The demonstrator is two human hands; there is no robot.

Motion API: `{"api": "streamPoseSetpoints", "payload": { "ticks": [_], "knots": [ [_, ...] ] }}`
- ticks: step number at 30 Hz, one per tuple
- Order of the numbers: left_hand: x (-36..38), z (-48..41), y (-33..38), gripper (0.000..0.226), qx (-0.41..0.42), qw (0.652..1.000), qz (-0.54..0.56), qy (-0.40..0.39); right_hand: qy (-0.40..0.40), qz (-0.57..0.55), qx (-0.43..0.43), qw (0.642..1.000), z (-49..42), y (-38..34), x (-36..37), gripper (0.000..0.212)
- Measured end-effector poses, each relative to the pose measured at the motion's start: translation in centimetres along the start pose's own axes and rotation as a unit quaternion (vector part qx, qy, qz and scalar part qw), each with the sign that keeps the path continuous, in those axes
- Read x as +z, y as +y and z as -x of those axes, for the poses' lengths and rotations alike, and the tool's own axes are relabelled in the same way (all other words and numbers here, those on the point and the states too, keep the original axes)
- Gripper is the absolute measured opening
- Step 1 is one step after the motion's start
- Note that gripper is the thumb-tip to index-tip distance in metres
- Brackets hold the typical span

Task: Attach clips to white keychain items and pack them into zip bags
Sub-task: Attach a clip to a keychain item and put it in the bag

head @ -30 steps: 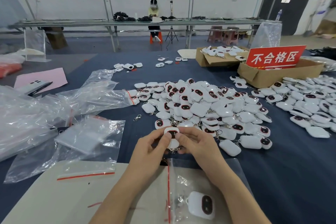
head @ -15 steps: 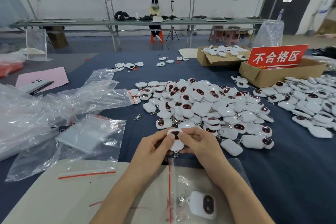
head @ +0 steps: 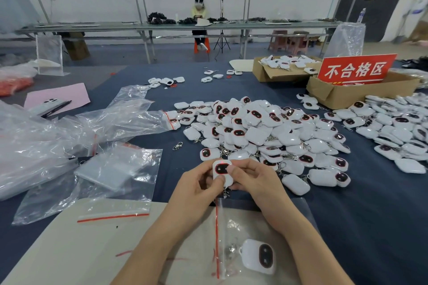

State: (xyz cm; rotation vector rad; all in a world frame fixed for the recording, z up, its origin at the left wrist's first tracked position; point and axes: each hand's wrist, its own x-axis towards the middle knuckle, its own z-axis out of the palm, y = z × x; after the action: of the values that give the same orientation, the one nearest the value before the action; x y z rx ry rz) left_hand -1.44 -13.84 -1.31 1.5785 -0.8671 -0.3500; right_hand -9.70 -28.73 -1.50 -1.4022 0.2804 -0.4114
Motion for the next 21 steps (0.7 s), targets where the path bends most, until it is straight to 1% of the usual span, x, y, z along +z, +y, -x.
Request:
{"api": "streamPoseSetpoints", "payload": {
  "ticks": [3, 7, 10, 12, 14, 16, 18, 21],
  "knots": [
    [-0.02, -0.08, -0.02, 0.026, -0.007, 1.000, -0.005, -0.005, -0.006, 0.001, 0.002, 1.000, 0.10, -0.11, -0.02, 0.011],
    [-0.03, -0.17, -0.21, 0.027, -0.014, 1.000, -0.001, 0.002, -0.007, -0.003, -0.002, 1.000, 0.09, -0.33, -0.04, 0.009],
    [0.30, -0.23, -0.45, 0.036, -0.043, 0.997, 0.027, 0.053, 0.002, -0.029, -0.008, 1.000, 0.05, -0.33, -0.03, 0.011],
    [0.60, -0.25, -0.35, 0.029, -0.039, 0.995, 0.029, 0.085, 0.000, -0.038, -0.020, 0.999, -0.01, -0.15, -0.05, 0.012],
    [0.71, -0.26, -0.18, 0.030, -0.029, 0.995, 0.014, 0.094, -0.012, -0.037, -0.034, 0.999, -0.01, 0.02, -0.04, 0.014],
    [0.56, -0.27, -0.11, 0.033, -0.034, 0.996, 0.006, 0.081, -0.021, -0.012, -0.046, 0.999, 0.03, 0.02, 0.03, 0.015],
    [0.32, -0.22, -0.21, 0.034, -0.039, 0.998, 0.024, 0.051, -0.021, 0.028, -0.051, 0.998, 0.01, -0.01, 0.14, 0.019],
    [0.12, -0.07, -0.04, 0.034, -0.026, 0.999, 0.047, 0.011, -0.003, 0.083, -0.052, 0.995, -0.19, 0.22, 0.17, 0.035]
  ]
}}
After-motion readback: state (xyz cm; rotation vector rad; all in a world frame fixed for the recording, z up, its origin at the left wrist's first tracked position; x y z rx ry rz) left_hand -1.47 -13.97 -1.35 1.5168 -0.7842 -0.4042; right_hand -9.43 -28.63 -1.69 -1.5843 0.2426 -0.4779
